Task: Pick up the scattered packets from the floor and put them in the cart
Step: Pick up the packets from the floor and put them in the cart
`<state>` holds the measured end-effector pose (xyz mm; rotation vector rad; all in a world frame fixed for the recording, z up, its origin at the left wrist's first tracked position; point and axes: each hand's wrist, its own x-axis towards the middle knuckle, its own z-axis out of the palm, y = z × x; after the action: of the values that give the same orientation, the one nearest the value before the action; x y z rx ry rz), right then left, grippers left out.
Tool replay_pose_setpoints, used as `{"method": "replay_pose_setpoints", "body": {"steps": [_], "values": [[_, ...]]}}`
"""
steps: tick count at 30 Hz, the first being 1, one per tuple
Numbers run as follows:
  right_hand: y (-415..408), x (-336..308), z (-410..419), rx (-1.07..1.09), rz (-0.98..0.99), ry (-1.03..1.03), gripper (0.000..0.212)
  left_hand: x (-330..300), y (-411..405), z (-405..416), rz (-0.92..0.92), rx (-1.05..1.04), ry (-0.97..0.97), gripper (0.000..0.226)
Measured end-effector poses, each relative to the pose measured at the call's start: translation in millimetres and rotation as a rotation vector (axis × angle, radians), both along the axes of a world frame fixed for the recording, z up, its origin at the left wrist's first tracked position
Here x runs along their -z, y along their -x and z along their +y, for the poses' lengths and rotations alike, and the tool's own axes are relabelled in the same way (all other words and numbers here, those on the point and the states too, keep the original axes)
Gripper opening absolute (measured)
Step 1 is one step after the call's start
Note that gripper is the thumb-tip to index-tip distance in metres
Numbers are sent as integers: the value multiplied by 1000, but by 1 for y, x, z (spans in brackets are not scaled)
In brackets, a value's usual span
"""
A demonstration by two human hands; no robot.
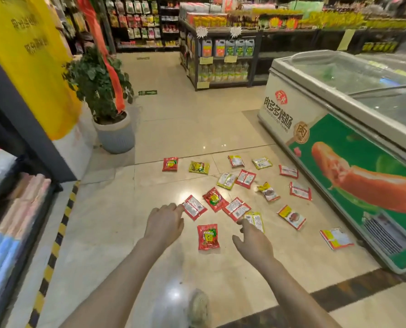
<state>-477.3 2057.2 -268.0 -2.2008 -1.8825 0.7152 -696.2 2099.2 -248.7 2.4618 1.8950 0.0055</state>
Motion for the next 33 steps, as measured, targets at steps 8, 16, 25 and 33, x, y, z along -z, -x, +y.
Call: {"method": "replay_pose_setpoints", "body": {"steps": [8,16,25,33], "values": [[2,46,185,105,36,177,45,45,-11,214,60,104,154,38],[2,145,314,360,112,324,45,148,-21,394,226,292,344,41],[14,303,396,649,178,496,48,318,-40,521,350,510,497,48],[22,529,406,692,132,593,65,546,-51,558,351,532,539,61]]}}
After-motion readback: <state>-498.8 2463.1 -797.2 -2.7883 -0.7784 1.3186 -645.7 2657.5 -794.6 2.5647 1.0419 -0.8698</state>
